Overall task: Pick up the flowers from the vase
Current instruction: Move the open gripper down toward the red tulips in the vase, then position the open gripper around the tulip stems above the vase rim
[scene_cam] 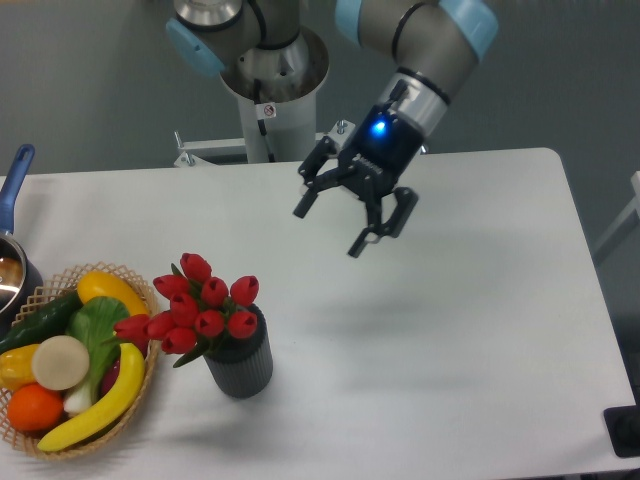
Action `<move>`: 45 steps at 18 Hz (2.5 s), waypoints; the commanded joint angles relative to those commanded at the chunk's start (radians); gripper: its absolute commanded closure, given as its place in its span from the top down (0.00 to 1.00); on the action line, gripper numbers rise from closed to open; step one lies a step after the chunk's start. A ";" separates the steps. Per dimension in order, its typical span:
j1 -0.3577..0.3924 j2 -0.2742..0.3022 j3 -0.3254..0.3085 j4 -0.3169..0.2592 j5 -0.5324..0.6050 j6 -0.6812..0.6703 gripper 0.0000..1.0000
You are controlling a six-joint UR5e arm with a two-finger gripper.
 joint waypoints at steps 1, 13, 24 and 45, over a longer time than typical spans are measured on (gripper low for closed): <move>-0.005 -0.003 0.000 0.000 0.000 0.000 1.00; -0.092 -0.189 0.069 0.103 -0.093 -0.011 1.00; -0.135 -0.275 0.093 0.104 -0.183 -0.012 1.00; -0.169 -0.310 0.109 0.104 -0.212 -0.011 0.69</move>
